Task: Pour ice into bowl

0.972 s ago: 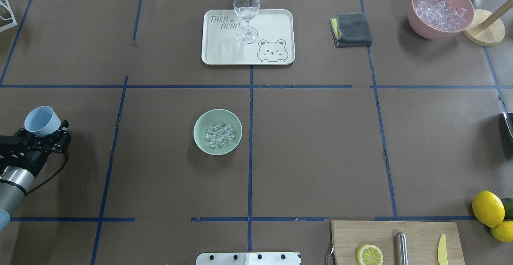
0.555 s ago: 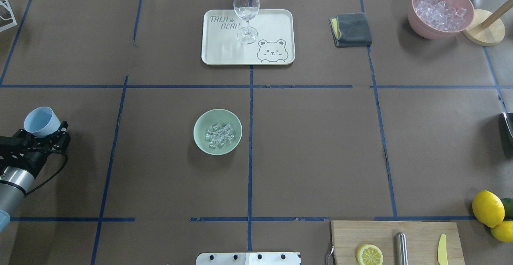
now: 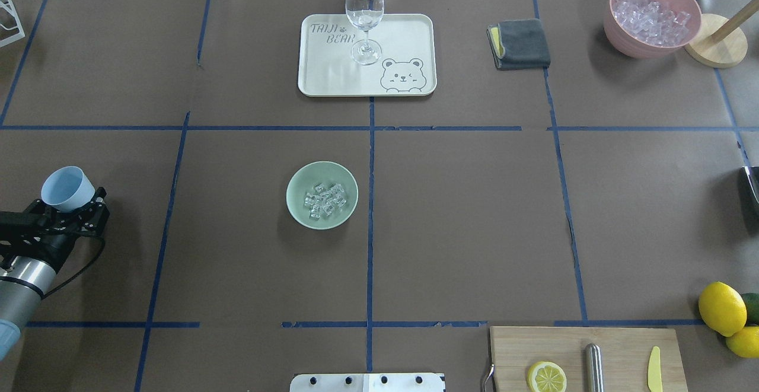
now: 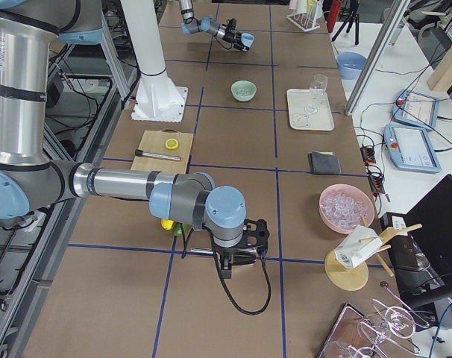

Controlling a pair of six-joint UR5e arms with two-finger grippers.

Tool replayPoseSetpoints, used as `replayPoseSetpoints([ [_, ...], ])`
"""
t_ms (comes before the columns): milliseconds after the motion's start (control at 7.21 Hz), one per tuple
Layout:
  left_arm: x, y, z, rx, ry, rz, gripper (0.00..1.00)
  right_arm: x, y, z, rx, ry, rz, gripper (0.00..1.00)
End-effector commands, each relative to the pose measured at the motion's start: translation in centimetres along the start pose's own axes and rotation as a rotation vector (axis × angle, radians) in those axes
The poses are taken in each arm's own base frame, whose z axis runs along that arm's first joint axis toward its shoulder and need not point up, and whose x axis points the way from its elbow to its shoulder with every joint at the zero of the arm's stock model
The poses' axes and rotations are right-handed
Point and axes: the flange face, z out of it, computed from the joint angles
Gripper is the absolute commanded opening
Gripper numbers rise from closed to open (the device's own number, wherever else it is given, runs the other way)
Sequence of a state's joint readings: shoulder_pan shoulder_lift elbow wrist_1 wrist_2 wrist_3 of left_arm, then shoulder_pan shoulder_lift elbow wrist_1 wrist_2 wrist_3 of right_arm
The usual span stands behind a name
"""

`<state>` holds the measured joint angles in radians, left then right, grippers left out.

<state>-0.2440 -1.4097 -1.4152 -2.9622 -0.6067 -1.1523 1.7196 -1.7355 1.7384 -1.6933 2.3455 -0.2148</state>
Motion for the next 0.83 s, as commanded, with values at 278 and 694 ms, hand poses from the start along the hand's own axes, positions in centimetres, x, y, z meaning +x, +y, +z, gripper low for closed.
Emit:
replayPoseSetpoints([
  [278,0.2,0.1,-0.4,0.023,-0.004,-0.006,1.00,0.1,0.0,0.0,-0.001,0.000,0.003,1.00],
  [694,-0.3,-1.1,-1.0,0.069,0.018,-0.059,1.00,0.0,-0.2,-0.1,0.001,0.000,0.000,1.00],
])
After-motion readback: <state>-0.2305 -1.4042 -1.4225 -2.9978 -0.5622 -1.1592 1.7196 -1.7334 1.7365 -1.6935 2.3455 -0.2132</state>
